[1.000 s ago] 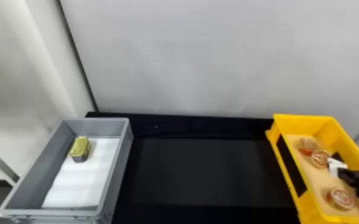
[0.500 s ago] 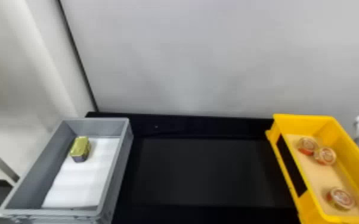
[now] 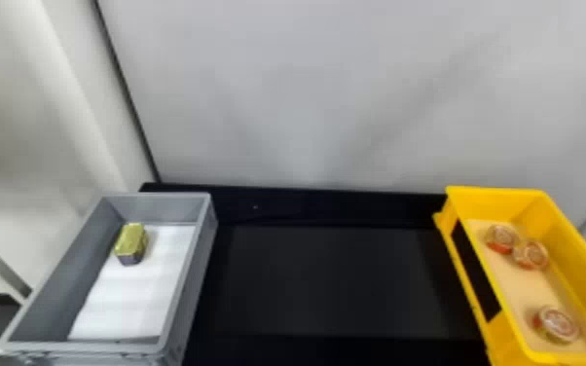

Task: Pick up the round yellow can and place it in the yellow rectangular box

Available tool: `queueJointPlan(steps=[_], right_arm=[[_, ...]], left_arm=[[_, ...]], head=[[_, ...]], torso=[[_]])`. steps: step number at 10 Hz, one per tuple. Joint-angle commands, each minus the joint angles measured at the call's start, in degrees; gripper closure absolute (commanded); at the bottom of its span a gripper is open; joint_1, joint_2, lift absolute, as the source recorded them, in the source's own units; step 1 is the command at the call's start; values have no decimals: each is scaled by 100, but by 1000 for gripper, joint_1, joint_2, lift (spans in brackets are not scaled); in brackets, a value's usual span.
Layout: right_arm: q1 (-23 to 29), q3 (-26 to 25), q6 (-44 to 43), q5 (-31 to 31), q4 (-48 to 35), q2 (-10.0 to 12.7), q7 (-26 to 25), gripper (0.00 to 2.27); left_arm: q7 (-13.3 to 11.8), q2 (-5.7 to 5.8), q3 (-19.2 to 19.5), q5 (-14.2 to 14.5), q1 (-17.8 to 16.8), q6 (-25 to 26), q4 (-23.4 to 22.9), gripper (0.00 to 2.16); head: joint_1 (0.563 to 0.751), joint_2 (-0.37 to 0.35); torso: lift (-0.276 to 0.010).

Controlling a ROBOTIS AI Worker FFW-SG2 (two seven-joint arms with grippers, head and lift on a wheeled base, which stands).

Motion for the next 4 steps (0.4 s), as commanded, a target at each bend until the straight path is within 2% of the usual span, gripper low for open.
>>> queueJointPlan(steps=[1, 3, 4], right_arm=[[-230, -383, 39, -12, -486, -11, 30, 239], [-414, -410, -75, -258, -494, -37, -32, 248], [-564, -330, 277, -355, -503, -46, -23, 272]], left_arm=[[1, -15, 44, -7, 26, -1, -27, 137], [1, -15, 211, -7, 97, 17, -141, 137], [-8, -15, 281, -7, 141, 43, -185, 137]], head=[[694, 14], [694, 14], [694, 14]], torso=[[-68], [-68], [-68]])
